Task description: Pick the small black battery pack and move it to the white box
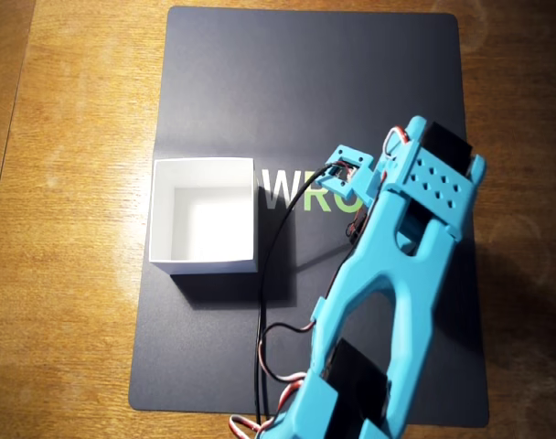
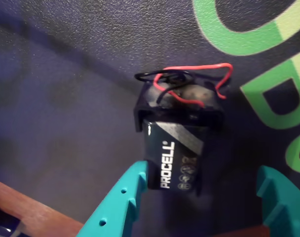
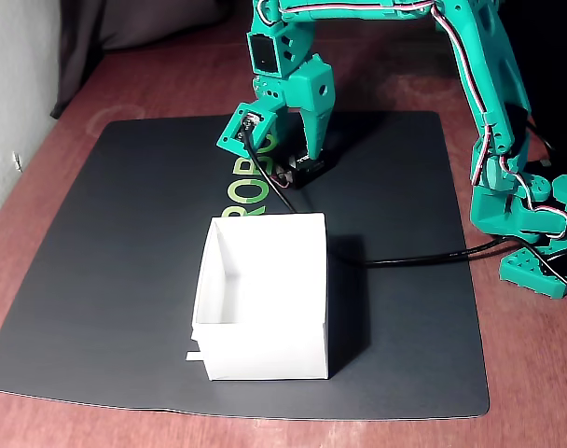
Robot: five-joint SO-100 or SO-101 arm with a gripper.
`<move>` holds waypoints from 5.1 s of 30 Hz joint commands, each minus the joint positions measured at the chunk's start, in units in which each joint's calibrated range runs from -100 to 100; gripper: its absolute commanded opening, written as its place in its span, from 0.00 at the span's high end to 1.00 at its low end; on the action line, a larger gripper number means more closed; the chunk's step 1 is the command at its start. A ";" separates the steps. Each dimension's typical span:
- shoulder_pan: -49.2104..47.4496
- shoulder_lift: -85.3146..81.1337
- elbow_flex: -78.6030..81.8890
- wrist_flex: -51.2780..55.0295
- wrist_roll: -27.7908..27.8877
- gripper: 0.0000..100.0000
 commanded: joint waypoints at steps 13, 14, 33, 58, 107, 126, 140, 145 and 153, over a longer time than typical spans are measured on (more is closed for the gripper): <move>-2.70 0.86 4.96 -0.18 0.28 0.75; -2.70 0.94 4.96 -0.18 0.28 0.75; 0.35 4.28 5.14 -6.31 0.39 0.75; 1.29 4.19 6.14 -5.61 0.33 0.93; -33.66 -50.52 5.59 -6.31 23.97 0.99; -67.45 -54.21 27.91 -13.24 53.42 0.99; -71.32 -54.21 42.24 -21.56 40.81 0.99; -72.02 -54.21 42.60 -23.93 31.30 0.99; -68.85 -54.12 43.96 -27.61 18.97 0.99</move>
